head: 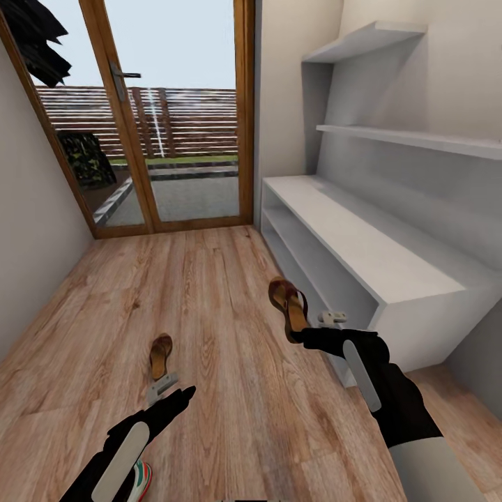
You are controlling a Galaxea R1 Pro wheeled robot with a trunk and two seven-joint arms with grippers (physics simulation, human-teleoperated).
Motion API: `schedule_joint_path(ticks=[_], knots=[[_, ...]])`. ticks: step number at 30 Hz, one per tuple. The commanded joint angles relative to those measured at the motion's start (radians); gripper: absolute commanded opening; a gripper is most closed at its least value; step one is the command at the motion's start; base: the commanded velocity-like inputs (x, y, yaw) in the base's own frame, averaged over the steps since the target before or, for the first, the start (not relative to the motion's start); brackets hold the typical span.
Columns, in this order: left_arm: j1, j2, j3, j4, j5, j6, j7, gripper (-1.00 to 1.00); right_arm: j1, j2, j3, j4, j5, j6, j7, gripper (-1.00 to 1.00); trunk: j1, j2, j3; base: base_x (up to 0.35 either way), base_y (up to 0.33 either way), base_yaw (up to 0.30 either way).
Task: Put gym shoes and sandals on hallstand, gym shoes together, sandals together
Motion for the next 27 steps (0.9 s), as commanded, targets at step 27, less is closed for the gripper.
schedule_joint_path(ticks=[27], knots=[[0.002, 0.000, 0.000, 0.000, 0.000, 0.000, -0.002, 1.00, 0.007, -0.002, 0.004, -0.007, -0.002, -0.120, 0.001, -1.00, 0.000, 0.000, 0.000, 0.098, 0.000, -0.001]])
